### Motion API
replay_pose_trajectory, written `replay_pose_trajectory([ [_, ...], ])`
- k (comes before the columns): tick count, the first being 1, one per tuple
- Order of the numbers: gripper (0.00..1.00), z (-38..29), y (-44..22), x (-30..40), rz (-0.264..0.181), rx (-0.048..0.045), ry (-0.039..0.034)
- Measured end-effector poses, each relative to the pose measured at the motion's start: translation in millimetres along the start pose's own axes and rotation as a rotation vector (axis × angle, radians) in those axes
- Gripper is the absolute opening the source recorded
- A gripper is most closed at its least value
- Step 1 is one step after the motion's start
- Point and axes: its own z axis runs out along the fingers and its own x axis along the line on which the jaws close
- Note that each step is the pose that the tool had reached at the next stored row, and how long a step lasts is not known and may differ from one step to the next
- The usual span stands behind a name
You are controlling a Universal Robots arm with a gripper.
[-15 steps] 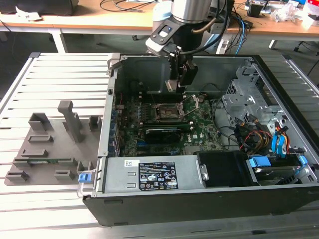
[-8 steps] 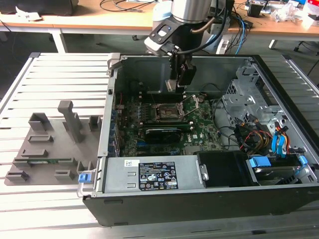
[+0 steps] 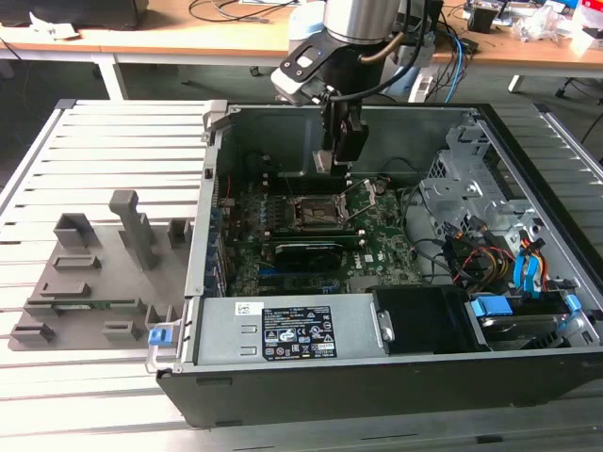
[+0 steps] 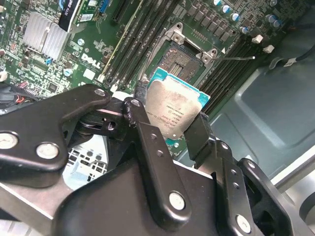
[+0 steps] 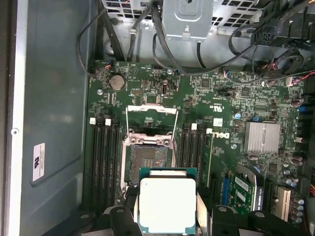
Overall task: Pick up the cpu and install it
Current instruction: 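Place the cpu into insertion slot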
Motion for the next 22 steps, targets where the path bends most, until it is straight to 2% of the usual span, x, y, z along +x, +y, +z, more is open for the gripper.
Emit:
replay_pose_trajectory([
  [5,0.55,0.2,0.0,0.0,0.001,0.0001,-0.0002],
  [15,0.55,7.0,0.2,0.1,0.001,0.0001,0.0000],
  [22,0.55,16.7,0.5,0.3,0.001,0.0000,0.0000],
])
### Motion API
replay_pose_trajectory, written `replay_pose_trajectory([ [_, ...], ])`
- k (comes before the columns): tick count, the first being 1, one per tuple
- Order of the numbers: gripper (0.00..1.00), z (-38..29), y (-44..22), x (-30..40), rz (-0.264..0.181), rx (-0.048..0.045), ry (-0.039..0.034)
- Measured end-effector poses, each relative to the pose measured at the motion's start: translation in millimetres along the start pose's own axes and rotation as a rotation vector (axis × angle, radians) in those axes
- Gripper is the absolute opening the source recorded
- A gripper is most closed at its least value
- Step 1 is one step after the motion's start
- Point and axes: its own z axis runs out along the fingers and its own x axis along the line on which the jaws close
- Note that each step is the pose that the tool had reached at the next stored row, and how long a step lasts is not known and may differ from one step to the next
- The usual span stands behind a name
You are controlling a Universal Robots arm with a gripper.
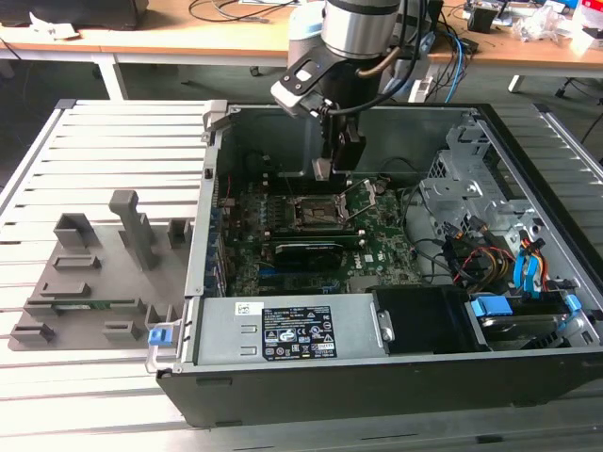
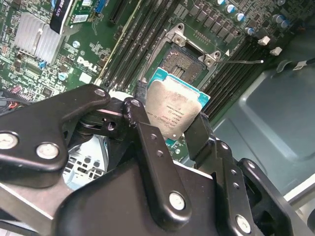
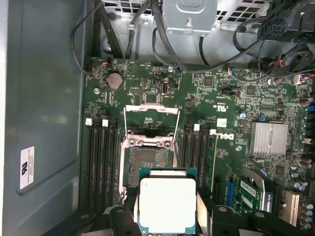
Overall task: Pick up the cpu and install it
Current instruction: 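Place the cpu into insertion slot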
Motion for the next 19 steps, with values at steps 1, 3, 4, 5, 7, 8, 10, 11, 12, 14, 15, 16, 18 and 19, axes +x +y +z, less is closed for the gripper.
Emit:
replay_pose_trajectory([
  [1,0.55,2.0,0.1,0.0,0.000,0.0000,-0.0001],
  [3,0.55,5.2,0.2,0.1,0.000,0.0001,-0.0001],
  [4,0.55,6.2,0.2,0.1,0.000,0.0000,-0.0001],
  [5,0.55,6.7,0.2,0.1,0.000,0.0001,0.0000],
  [7,0.55,8.6,0.2,0.2,0.000,0.0000,0.0000],
  [8,0.55,9.8,0.3,0.2,0.000,0.0000,0.0000],
  [10,0.55,11.3,0.3,0.2,0.000,0.0000,-0.0001],
  [11,0.55,12.4,0.4,0.3,0.000,0.0000,0.0000],
  [12,0.55,13.3,0.4,0.3,0.000,0.0000,-0.0001],
  [14,0.55,15.4,0.4,0.3,0.000,0.0000,0.0000],
  [15,0.55,16.5,0.5,0.3,0.000,0.0000,0.0000],
  [16,0.55,18.9,0.6,0.4,0.000,0.0000,-0.0001],
  [18,0.55,20.8,0.5,0.4,0.000,0.0001,0.0000],
  [19,0.55,21.8,0.6,0.4,0.000,0.0001,0.0000],
])
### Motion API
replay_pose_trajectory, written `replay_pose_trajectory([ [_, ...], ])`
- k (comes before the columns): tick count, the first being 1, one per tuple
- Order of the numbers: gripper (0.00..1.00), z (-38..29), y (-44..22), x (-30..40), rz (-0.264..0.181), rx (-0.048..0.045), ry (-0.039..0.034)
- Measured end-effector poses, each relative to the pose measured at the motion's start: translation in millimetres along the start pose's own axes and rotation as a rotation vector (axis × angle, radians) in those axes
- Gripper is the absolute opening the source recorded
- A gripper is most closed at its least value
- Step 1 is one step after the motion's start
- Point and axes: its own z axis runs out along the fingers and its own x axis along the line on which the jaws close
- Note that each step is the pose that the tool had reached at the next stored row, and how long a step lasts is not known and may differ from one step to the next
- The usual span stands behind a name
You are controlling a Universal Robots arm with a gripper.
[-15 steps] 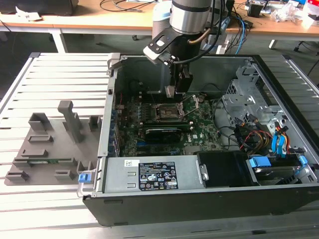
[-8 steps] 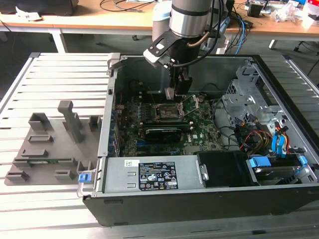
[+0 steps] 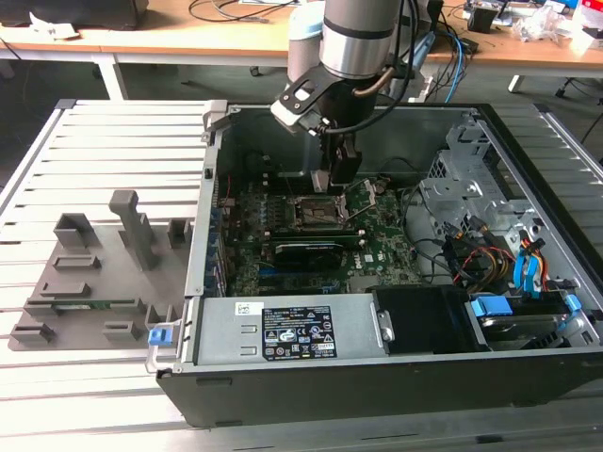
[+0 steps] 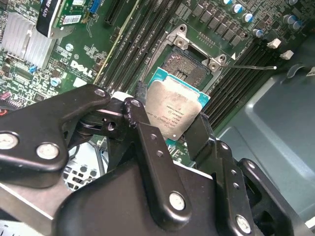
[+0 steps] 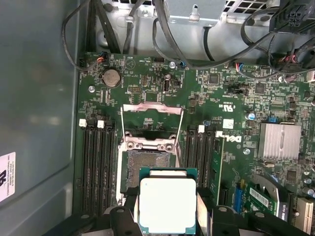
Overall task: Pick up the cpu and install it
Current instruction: 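Place the cpu into insertion slot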
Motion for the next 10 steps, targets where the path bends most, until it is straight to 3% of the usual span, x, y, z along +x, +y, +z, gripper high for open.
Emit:
replay_pose_trajectory([
  [10,0.55,9.7,0.4,0.2,0.000,-0.0001,0.0000],
])
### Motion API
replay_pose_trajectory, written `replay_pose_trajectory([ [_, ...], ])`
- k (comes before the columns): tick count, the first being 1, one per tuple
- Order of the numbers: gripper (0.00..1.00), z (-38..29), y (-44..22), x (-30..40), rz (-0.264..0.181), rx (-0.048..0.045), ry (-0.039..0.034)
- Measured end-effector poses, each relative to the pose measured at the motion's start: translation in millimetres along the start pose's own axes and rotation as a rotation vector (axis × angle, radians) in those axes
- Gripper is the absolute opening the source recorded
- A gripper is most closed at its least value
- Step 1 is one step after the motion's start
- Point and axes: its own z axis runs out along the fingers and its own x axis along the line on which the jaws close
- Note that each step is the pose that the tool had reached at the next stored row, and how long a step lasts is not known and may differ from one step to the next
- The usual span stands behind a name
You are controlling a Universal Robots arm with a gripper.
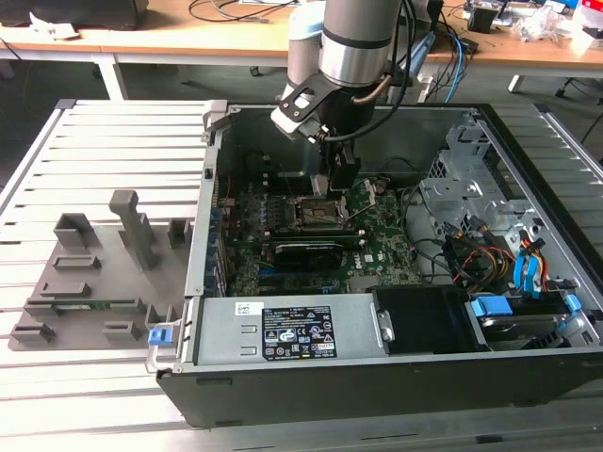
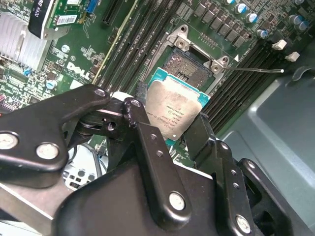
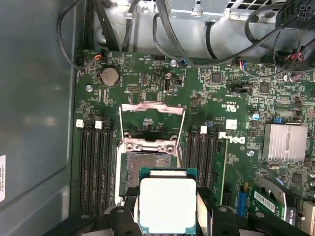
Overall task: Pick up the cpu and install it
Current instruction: 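Place the cpu into insertion slot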
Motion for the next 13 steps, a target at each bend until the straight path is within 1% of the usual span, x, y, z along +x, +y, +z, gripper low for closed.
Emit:
replay_pose_trajectory([
  [11,0.55,8.6,0.3,0.4,0.000,0.0000,-0.0001],
  [12,0.55,9.8,0.4,2.3,0.000,-0.0001,0.0001],
  [13,0.55,10.9,0.6,5.7,0.000,0.0001,0.0000],
])
